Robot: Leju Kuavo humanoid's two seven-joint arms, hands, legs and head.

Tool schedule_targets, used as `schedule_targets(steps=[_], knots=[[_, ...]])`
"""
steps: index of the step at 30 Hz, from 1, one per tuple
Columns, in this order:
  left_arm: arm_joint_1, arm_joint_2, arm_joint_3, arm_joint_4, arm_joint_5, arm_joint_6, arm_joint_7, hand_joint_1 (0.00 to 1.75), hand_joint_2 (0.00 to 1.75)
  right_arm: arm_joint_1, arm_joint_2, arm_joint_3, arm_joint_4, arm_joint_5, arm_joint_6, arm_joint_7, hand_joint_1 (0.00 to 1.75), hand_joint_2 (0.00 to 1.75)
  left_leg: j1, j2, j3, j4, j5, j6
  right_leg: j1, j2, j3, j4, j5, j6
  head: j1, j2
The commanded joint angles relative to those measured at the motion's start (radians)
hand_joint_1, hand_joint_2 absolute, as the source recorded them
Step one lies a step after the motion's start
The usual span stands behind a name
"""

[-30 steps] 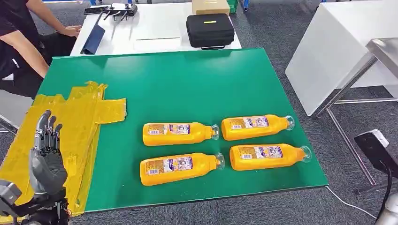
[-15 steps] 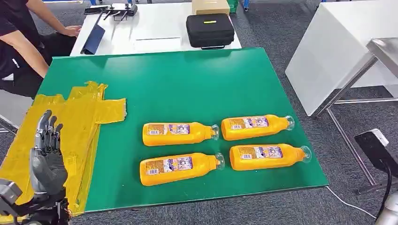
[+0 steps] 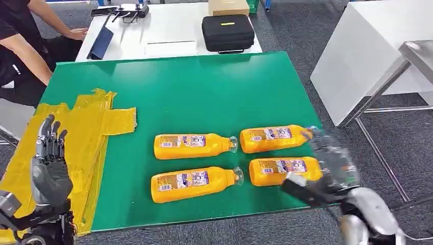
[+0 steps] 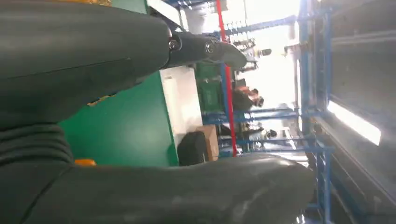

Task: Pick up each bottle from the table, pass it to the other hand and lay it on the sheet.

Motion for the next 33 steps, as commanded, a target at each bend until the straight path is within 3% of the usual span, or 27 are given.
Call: schedule_targets(steps=[1,4,12,21,27,33], knots=[[-0.045,0.016,0.013,0.082,0.008,-0.001,-0.002,0.00,0.00,0.070,-0.011,0.139,-0.083,-0.055,0.021,-0.044,0.00,1.75,0.001,0.000,0.008,0.000,-0.003,-0.002,0.001,-0.002,0.009,-0.002,-0.003,-0.003,0.001,0.000],[-0.043,0.017,0.015,0.083,0.010,0.000,-0.003,0.00,0.00,0.069,-0.005,0.139,-0.079,-0.052,0.025,-0.052,0.00,1.75,0.000,0.001,0.002,-0.001,-0.001,-0.001,0.000,0.000,0.002,-0.001,-0.001,-0.002,0.001,0.000],[-0.033,0.021,0.034,0.062,0.017,0.010,-0.006,0.00,0.00,0.057,-0.006,0.148,-0.051,-0.033,0.049,-0.071,0.00,1.75,-0.002,0.003,0.007,-0.001,-0.002,-0.002,-0.002,0.001,0.007,-0.001,-0.002,-0.003,0.001,0.000],[-0.041,0.018,0.057,0.045,0.035,0.006,0.016,0.00,0.00,-0.032,-0.033,0.096,0.128,0.135,0.111,0.053,0.00,1.75,-0.002,0.004,0.005,-0.001,-0.001,-0.001,-0.002,0.002,0.006,-0.002,0.000,-0.002,0.000,0.000],[-0.044,0.018,0.052,0.048,0.035,0.004,0.018,0.00,0.00,-0.037,-0.031,0.078,0.153,0.144,0.103,0.051,0.00,1.75,-0.002,0.003,0.005,-0.001,-0.001,-0.001,-0.002,0.002,0.006,-0.002,0.000,-0.002,0.001,0.000],[-0.050,0.021,0.032,0.060,0.037,0.005,0.025,0.00,0.00,-0.033,-0.026,-0.080,0.245,0.137,0.136,0.035,0.00,1.75,-0.001,0.000,0.005,-0.002,-0.001,-0.001,-0.001,-0.001,0.007,-0.003,-0.001,-0.002,0.000,0.000]])
